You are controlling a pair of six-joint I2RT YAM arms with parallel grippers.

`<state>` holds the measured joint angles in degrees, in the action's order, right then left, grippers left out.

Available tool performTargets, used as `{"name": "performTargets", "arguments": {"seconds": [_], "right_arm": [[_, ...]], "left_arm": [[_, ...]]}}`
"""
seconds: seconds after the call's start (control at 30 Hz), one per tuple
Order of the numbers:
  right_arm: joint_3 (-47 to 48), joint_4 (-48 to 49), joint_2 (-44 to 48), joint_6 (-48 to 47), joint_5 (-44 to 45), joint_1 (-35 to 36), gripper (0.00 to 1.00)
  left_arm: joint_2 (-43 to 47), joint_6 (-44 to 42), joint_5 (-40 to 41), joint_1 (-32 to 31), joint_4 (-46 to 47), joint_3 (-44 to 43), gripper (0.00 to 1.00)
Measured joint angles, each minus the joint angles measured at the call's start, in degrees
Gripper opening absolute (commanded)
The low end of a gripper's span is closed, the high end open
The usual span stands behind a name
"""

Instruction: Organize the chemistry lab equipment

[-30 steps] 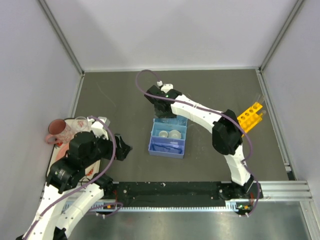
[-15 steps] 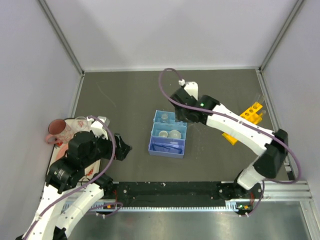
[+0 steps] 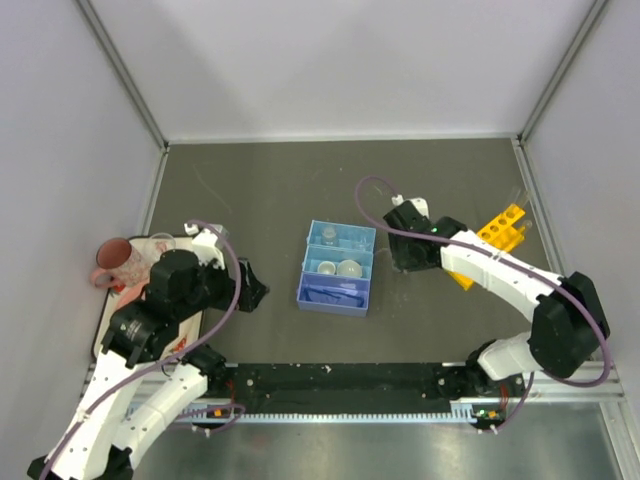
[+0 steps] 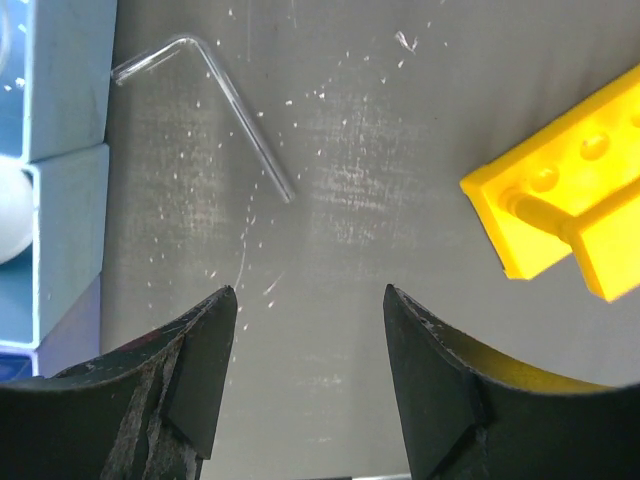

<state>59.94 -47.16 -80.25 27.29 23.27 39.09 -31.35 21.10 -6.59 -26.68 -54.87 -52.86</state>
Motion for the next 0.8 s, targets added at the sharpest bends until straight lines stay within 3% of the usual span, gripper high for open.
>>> {"name": "performTargets", "arguments": {"seconds": [0.2,0.37,0.8], "right_arm": [[-2.1,7.0,-1.4,-5.4,-9.0,-5.5,0.61],[-0.9,11.3,-8.6,-9.8,-14.8,-5.9,0.62],[1.2,15.0,-16.8,-11.8,-17.3,-10.8,0.61]], "left_arm": [[-1.6,0.0,0.2,0.0,1.3,0.0,0.95],[-2.2,0.0,0.4,0.0,2.0,0.0,0.96],[-3.7,0.0,1.0,0.0,3.9,0.0,0.96]]}}
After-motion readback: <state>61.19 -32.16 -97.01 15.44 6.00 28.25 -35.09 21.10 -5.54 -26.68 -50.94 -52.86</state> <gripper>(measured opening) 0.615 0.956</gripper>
